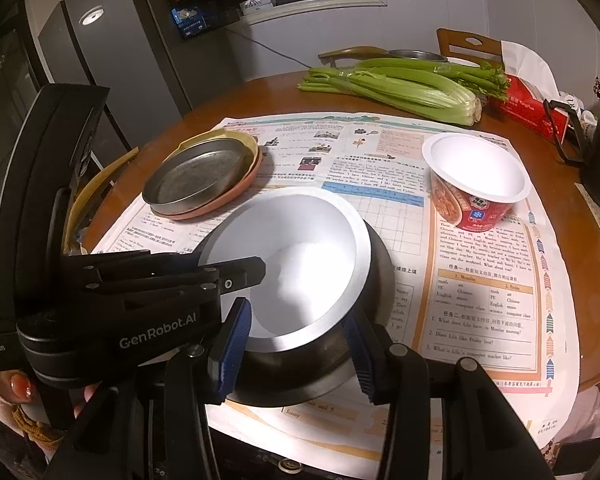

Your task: Organize plates and bowls

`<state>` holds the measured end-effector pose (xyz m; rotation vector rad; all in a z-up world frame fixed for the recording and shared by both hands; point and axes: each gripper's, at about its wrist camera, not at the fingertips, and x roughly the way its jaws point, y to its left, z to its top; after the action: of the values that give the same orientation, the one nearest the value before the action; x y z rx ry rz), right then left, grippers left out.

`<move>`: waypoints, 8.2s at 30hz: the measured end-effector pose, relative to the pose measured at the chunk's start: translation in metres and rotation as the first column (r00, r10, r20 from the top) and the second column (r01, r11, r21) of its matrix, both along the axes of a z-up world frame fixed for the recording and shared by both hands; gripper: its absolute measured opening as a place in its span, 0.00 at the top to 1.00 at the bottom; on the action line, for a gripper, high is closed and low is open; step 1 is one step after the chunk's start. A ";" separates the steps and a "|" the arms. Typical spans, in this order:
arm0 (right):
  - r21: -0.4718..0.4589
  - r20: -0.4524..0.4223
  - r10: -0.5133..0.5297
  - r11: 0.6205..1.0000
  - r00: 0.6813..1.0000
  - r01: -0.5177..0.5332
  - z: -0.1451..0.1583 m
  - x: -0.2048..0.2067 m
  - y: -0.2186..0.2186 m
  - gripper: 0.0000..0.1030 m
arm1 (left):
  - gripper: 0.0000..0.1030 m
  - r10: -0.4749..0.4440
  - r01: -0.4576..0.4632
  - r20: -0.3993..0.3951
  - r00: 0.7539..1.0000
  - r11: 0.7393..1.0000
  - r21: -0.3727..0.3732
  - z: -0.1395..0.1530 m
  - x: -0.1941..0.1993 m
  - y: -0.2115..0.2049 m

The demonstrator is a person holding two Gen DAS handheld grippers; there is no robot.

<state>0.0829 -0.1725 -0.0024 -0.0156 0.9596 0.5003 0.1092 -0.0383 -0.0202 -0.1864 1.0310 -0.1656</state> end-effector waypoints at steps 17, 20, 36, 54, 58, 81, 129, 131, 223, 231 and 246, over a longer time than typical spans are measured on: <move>-0.010 0.039 -0.017 1.000 0.999 0.017 0.010 -0.001 -0.008 0.54 | 0.56 0.027 -0.027 0.027 0.999 1.000 -0.009 0.013 -0.006 0.010; -0.007 0.048 -0.022 1.000 0.999 0.023 0.013 -0.001 -0.010 0.54 | 0.55 0.032 -0.032 0.041 0.999 0.999 -0.005 0.017 -0.009 0.011; 0.003 0.112 -0.066 0.998 0.991 0.066 0.028 0.000 -0.020 0.54 | 0.47 0.037 -0.034 0.139 0.990 0.999 -0.019 0.053 -0.009 0.012; 0.015 0.153 -0.247 0.969 0.957 0.248 0.038 0.053 -0.077 0.53 | 0.47 -0.054 0.058 0.139 0.989 0.998 -0.026 0.071 0.079 -0.039; 0.014 0.131 -0.317 0.948 0.940 0.318 0.033 0.080 -0.101 0.53 | 0.47 -0.059 0.064 0.106 0.993 0.997 -0.041 0.061 0.105 -0.052; 0.052 -0.024 -0.241 0.969 0.970 0.242 -0.012 0.131 -0.088 0.53 | 0.68 -0.131 0.127 -0.037 0.991 0.989 -0.077 0.005 0.146 -0.083; -0.027 0.036 0.016 1.000 0.999 -0.015 0.020 0.009 0.012 0.53 | 0.65 0.004 0.001 0.069 0.998 0.998 -0.070 0.028 -0.004 0.010; -0.037 0.034 0.016 0.999 0.999 -0.014 0.018 0.010 0.013 0.53 | 0.65 0.003 0.002 0.073 0.997 0.998 -0.069 0.028 -0.004 0.010; -0.001 -0.094 0.005 1.000 0.996 -0.005 -0.030 0.024 0.005 0.38 | 0.39 0.077 -0.077 0.012 0.997 0.997 -0.011 -0.015 -0.002 0.019; 0.017 -0.090 0.027 1.000 0.996 -0.025 -0.030 0.020 0.008 0.39 | 0.43 0.046 -0.045 0.007 0.999 0.998 -0.053 -0.016 -0.003 0.016; 0.023 -0.082 0.047 0.999 0.996 -0.045 -0.019 0.017 0.018 0.39 | 0.43 0.069 -0.066 0.038 0.997 0.996 -0.061 -0.002 -0.012 0.029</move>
<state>0.1001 -0.1549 -0.0214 0.0020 1.0362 0.5568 0.0971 -0.0093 -0.0224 -0.2709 0.9792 -0.1382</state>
